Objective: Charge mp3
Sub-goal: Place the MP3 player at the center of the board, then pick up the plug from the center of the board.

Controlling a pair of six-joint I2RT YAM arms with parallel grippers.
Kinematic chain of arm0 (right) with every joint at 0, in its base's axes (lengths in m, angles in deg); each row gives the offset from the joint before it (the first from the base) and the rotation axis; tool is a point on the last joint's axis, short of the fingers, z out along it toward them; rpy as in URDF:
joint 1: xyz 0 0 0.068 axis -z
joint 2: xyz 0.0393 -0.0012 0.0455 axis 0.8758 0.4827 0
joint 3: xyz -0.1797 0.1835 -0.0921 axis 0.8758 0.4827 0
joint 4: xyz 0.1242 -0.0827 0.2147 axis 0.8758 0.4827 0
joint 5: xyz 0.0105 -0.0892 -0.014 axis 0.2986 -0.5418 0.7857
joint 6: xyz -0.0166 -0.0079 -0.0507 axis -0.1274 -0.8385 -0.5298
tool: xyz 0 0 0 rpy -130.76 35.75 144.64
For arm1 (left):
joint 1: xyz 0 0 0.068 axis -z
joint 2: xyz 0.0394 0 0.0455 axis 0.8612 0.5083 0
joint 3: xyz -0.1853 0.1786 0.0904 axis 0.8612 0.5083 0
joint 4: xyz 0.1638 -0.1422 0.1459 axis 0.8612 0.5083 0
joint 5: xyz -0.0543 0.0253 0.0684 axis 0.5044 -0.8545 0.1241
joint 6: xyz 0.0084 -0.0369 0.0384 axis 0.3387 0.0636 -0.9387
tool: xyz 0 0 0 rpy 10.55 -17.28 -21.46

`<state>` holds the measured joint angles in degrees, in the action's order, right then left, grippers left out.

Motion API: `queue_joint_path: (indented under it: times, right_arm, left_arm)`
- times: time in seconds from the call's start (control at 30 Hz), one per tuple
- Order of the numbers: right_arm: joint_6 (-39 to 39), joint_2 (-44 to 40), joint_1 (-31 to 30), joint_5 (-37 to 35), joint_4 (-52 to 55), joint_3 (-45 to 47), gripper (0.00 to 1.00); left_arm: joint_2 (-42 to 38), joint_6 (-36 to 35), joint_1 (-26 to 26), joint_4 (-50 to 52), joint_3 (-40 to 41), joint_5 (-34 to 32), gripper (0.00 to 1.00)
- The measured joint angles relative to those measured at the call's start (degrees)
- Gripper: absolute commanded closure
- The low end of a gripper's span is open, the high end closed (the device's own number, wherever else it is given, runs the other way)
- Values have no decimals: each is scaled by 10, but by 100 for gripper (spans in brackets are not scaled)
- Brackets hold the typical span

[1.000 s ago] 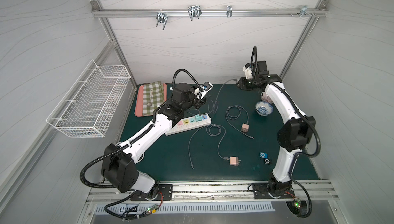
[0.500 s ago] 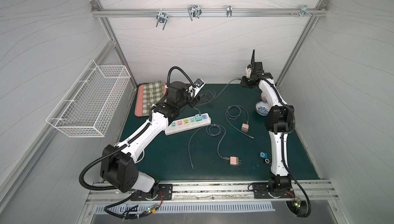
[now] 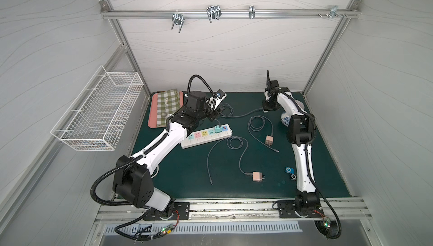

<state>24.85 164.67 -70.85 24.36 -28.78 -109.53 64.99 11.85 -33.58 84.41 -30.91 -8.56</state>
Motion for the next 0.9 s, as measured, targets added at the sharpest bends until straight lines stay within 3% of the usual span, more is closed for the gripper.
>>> queue_joint_path:
  times: [0.13, 0.33, 0.53, 0.67, 0.9]
  right_arm:
    - [0, 8, 2, -3, 7, 2, 53]
    - [-3, 8, 4, 3, 6, 2, 33]
    - [-6, -28, 6, 35, -6, 20, 29]
    - [-24, -132, -1, 54, -28, 114, 29]
    - [-35, -432, -60, 65, -58, 407, 27]
  left_arm:
    - [0, 3, 0, 15, 0, 9, 48]
    - [-2, 1, 0, 34, 0, 22, 46]
    - [-14, -11, 0, 51, 14, 55, 44]
    - [-20, -23, 0, 54, 19, 68, 44]
    - [-18, -23, -11, 50, 12, 91, 44]
